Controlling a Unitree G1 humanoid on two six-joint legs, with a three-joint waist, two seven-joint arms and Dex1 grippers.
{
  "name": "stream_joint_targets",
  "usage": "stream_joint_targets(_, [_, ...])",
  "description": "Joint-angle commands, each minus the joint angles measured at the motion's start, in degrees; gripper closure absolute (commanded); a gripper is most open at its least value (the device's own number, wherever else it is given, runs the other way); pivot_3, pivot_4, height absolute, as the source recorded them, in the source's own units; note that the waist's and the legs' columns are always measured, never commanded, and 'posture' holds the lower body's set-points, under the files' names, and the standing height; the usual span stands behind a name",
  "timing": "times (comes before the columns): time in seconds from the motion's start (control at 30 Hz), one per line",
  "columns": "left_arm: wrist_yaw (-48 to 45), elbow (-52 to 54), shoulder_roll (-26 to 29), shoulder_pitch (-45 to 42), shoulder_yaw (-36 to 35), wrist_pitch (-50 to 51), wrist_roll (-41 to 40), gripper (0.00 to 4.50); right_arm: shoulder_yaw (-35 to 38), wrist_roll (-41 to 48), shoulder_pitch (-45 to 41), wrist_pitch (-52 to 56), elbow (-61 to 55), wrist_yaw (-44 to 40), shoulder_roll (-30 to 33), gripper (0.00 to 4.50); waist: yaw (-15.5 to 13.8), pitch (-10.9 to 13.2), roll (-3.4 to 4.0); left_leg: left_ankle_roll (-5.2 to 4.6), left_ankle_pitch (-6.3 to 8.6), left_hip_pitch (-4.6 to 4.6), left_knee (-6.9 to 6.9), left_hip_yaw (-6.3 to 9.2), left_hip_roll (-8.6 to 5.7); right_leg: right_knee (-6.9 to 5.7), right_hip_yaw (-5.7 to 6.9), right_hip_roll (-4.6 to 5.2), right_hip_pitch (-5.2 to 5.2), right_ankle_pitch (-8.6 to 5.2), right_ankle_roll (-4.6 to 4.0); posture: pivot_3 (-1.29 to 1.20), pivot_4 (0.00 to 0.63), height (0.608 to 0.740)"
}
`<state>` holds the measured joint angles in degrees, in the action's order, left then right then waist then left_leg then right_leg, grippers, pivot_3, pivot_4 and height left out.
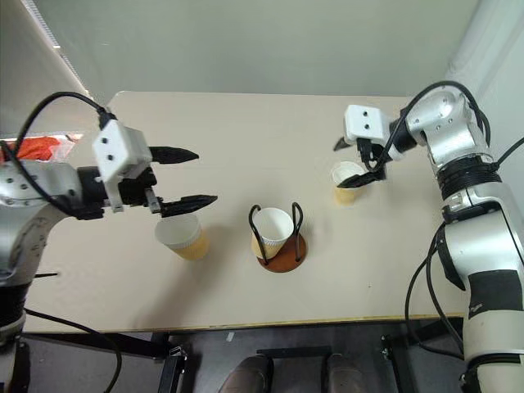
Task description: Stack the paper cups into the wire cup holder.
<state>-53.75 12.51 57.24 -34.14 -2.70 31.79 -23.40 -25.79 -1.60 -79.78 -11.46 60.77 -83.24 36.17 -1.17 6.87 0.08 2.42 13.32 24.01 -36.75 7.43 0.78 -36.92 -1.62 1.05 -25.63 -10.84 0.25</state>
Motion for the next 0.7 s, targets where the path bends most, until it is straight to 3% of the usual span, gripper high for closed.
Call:
stream_joint_targets(0.03, [5.6, -5.3, -3.4, -6.4, 2.5, -4.4, 7.1, 0.00, 1.0, -4.4, -1.3, -2.6, 4.2, 4.5, -1.6, 0.01, -0.1, 0.0, -0.01, 0.04, -0.02, 0.00, 0.01, 0.00, 0.03, 0.01, 0.02, 0.00, 0.00, 0.02, 0.03, 0.00, 0.150, 0.740])
stream_joint_targets(0.23, [1.8, -4.4, -5.6, -8.0, 2.9, -4.1, 6.0, 0.00, 1.5, -9.2, -1.3, -3.3, 9.8, 9.5, -4.6, 0.01, 0.2, 0.0, 0.00, 0.04, -0.03, 0.01, 0.21, -0.04, 0.06, 0.07, 0.03, 0.00, -0.07, 0.05, 0.08, 0.00, 0.150, 0.740])
stream_joint_targets(0.3, [0.9, -2.8, -5.2, -6.6, 2.1, -3.1, 5.3, 0.00, 0.9, -11.4, -1.2, -3.6, 11.1, 12.4, -5.3, 0.38, 0.1, 0.0, 0.00, 0.05, -0.03, 0.01, 0.32, -0.04, 0.09, 0.07, 0.06, 0.00, -0.09, 0.05, 0.09, 0.00, 0.150, 0.740])
stream_joint_targets(0.53, [1.3, 0.2, -4.8, -5.0, -0.2, -0.5, 3.8, 0.00, 0.7, -16.9, 0.0, -3.5, 13.8, 18.9, -7.4, 2.73, 0.0, 0.0, 0.00, 0.08, -0.02, 0.03, 0.41, -0.07, 0.12, 0.09, 0.09, 0.00, -0.10, 0.06, 0.10, 0.00, 0.150, 0.740])
stream_joint_targets(0.7, [1.1, 0.9, -3.9, -4.1, -1.3, 0.0, 3.7, 0.00, 2.5, -16.8, -1.1, -4.2, 13.8, 17.4, -7.6, 4.49, 0.0, 0.0, 0.01, 0.12, -0.06, 0.01, 0.37, -0.07, 0.12, 0.10, 0.09, 0.00, -0.10, 0.06, 0.10, 0.00, 0.150, 0.740])
